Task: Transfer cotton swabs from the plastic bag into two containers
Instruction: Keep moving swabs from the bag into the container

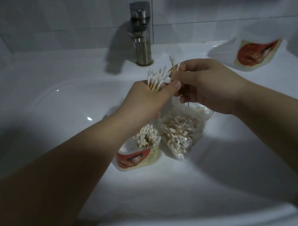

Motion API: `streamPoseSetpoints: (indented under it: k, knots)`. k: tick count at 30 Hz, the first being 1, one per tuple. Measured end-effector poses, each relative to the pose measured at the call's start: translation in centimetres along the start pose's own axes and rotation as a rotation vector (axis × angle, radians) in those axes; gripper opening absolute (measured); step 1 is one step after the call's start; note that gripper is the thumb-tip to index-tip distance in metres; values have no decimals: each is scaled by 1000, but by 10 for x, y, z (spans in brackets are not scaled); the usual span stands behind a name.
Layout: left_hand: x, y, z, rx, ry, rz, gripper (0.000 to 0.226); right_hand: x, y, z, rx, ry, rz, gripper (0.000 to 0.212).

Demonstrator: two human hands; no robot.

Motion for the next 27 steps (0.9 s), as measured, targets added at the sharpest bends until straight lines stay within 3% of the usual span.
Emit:
streamPoseSetpoints:
  k: [2,6,9,17,21,27]
  knots:
    - [0,0,-1,-92,-20,5,14,0,0,-4,27,-43,25,17]
    - [2,-1,3,-221,4,14,36,-2,1,-10,109,-74,14,17]
    - [2,-5,0,-280,16,56,37,-1,3,-10,178,-68,-5,14]
    - [3,-4,-4,-180,26,21,34,-5,7,-8,45,-20,9,29]
    - [2,-2,-7,-137,-14,17,26,-5,20,-3,-41,-18,-42,5]
    - [4,-4,4,-107,104,24,24,-4,21,-9,73,-81,-63,15]
Point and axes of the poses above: each hand's wrist, its own x-axis away from the middle knuckle, its own y-axis out of the back of the hand, z = x × y, the point moved 8 cm from there along -x, towards the middle knuckle, and after that the axes turned 12 degrees about -y, right-handed, at the moved point
